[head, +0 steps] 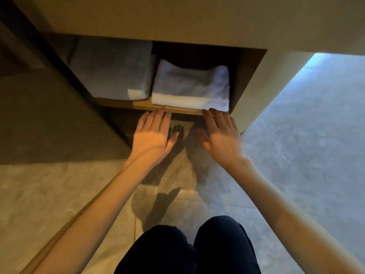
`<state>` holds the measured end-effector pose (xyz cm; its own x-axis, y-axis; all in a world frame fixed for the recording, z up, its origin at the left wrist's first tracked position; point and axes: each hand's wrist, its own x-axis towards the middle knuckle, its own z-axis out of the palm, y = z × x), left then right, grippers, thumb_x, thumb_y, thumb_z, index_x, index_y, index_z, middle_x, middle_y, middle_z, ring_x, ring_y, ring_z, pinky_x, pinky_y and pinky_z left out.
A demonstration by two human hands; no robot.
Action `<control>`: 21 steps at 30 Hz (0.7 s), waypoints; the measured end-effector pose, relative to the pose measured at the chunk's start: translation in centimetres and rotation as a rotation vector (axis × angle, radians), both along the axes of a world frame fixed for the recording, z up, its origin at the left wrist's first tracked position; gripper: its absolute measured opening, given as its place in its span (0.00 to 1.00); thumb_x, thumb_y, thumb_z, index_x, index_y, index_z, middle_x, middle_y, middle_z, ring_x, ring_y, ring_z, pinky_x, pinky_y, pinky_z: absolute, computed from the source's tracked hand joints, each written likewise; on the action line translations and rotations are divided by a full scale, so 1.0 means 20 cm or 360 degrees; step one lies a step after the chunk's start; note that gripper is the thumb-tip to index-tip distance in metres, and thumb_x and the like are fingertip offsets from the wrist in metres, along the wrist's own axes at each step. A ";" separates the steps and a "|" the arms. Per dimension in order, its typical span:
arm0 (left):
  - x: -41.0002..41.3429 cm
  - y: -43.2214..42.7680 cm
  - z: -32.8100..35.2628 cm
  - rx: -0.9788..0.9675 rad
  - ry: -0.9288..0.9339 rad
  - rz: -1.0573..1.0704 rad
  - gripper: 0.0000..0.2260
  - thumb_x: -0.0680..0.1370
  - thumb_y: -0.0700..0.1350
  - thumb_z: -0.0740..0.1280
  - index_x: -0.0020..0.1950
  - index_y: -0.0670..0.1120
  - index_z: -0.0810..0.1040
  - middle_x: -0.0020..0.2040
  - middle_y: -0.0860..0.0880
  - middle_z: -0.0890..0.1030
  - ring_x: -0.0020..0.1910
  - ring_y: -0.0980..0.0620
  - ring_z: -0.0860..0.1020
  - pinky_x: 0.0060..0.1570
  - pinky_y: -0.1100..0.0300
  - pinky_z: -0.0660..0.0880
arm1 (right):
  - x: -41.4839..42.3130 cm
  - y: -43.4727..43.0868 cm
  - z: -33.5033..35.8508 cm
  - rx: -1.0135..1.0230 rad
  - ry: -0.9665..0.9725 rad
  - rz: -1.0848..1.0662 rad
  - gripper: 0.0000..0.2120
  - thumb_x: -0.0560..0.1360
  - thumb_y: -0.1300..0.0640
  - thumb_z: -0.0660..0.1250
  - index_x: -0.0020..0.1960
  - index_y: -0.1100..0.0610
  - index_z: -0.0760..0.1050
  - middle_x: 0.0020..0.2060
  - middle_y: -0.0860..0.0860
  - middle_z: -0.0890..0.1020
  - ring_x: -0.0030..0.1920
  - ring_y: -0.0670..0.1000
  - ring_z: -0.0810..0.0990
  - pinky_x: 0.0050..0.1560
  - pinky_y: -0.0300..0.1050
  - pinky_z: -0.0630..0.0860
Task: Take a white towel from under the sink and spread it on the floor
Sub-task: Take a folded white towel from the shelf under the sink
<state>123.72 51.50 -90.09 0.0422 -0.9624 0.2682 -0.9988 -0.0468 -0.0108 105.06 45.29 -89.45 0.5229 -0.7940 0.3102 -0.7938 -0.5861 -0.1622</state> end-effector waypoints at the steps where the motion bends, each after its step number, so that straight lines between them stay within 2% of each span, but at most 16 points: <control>1: 0.01 -0.01 -0.04 -0.0026 -0.0007 0.0002 0.25 0.75 0.55 0.60 0.65 0.39 0.72 0.62 0.39 0.76 0.61 0.40 0.74 0.64 0.48 0.64 | 0.00 -0.01 -0.04 -0.0015 0.0008 0.0005 0.24 0.76 0.48 0.57 0.63 0.63 0.73 0.59 0.63 0.78 0.58 0.63 0.77 0.59 0.56 0.73; 9: 0.03 -0.05 -0.08 -0.0042 -0.0208 -0.0081 0.24 0.77 0.54 0.59 0.66 0.38 0.69 0.64 0.38 0.74 0.62 0.40 0.72 0.62 0.47 0.65 | -0.08 -0.04 -0.08 -0.0091 0.0018 0.0049 0.24 0.75 0.49 0.57 0.63 0.64 0.73 0.58 0.63 0.78 0.56 0.63 0.77 0.57 0.56 0.74; 14: 0.08 -0.15 -0.12 0.0056 -0.0206 -0.0055 0.25 0.75 0.52 0.66 0.65 0.38 0.70 0.64 0.37 0.74 0.62 0.38 0.72 0.62 0.46 0.66 | -0.06 -0.13 -0.15 -0.0087 0.0025 0.0061 0.22 0.75 0.53 0.67 0.65 0.63 0.71 0.60 0.63 0.77 0.60 0.64 0.75 0.60 0.58 0.72; 21: 0.20 -0.48 -0.36 -0.0049 -0.0189 -0.0135 0.27 0.75 0.52 0.65 0.69 0.39 0.66 0.66 0.39 0.72 0.65 0.40 0.71 0.65 0.47 0.66 | 0.07 -0.46 -0.40 -0.0268 0.0007 0.0015 0.23 0.76 0.50 0.66 0.66 0.61 0.70 0.63 0.63 0.75 0.63 0.63 0.74 0.61 0.59 0.72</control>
